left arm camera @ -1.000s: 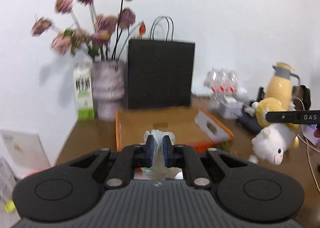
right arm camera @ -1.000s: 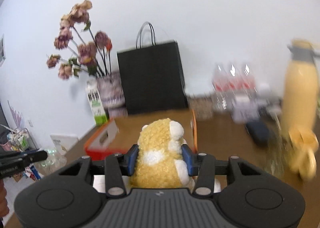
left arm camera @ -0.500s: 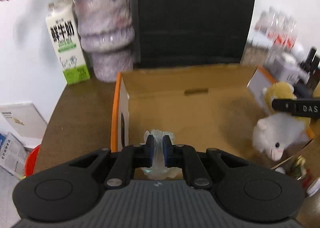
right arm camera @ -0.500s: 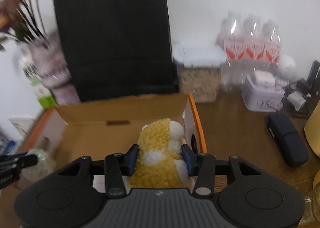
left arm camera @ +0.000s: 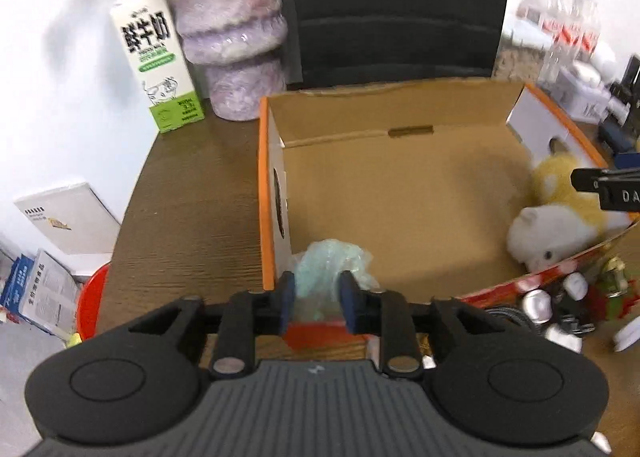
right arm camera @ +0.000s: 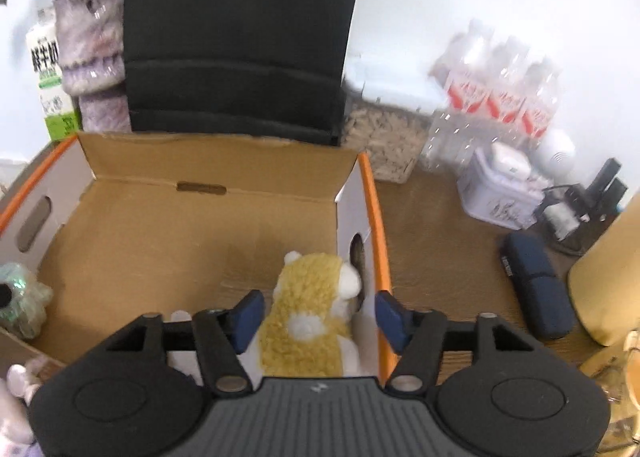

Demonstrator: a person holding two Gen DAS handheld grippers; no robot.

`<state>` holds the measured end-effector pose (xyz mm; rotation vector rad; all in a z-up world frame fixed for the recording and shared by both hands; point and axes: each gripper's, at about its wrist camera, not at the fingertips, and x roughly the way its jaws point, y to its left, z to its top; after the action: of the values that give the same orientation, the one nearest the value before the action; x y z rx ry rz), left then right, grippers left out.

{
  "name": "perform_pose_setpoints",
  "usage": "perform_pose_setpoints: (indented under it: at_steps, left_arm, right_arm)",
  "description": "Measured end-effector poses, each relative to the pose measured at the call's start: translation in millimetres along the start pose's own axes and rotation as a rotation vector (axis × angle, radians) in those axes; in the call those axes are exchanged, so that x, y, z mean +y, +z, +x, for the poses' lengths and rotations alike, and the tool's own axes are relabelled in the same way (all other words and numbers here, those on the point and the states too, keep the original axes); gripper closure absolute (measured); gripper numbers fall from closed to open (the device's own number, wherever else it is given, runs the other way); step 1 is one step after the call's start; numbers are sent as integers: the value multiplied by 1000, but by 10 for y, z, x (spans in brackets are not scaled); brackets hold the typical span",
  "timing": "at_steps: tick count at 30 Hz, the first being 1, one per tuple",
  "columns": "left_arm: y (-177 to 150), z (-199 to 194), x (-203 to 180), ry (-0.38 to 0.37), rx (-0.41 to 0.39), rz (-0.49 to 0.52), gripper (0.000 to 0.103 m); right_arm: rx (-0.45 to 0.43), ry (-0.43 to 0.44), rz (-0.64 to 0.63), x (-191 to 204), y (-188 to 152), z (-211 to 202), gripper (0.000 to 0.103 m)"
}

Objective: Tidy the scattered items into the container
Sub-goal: 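Carry the bag and plush toy into the cardboard box and release both, then move both tools back toward the scattered items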

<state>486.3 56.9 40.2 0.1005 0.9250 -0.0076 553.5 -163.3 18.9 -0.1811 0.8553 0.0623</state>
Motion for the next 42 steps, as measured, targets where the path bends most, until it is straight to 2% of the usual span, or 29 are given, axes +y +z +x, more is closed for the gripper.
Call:
perform_pose_setpoints:
  at_steps: [1,4,7,11,17,19,21,24,30,33,36,39,42]
  left_arm:
    - [10,-94,19,-3,-8,-7,73]
    - [26,-427,38,14,-57,-18,51]
    - [19,-737,56,26,-98,-39,45]
    - [-84,-1095,112,11,-146,-101,16]
    - [-422,-1473,197,6,-154,-161,8]
    - [-585,-1617,201,3,-174,-164,6]
    - [-748,-1731,167,12,-189,-149,5]
    - [-1022,-1903,98,13,-218,-141,3]
    - [-1743,-2095,-56,-77,-271,-122,0]
    - [-2112,-2082,-146,-148,-224,-121,0]
    - [-2423,-2106,-240,-159,-208,-103,0]
    - [-2699,-2211,-312,-153,-252,-74,0]
    - [-2902,-2285,-338,-203,-238,-73,0]
  right_arm:
    - [-14,5,3,-21,22,-105,32]
    - [-53,43,-3,-57,59,-467,26]
    - [-75,108,15,-109,54,-793,20]
    - [-105,171,35,-159,-56,-1175,19]
    - [-132,182,50,-318,-343,-1571,18]
    - [-138,206,63,-390,-508,-1710,18]
    - [-139,232,49,-419,-689,-1823,12]
    - [-128,244,21,-437,-970,-1943,12]
    - [-184,324,34,-450,-1669,-2265,10]
    - [-214,301,-5,-383,-2049,-2373,9]
    - [-203,284,-21,-315,-2398,-2431,9]
    - [-201,314,4,-284,-2704,-2496,9]
    - [-201,309,10,-248,-2975,-2537,9]
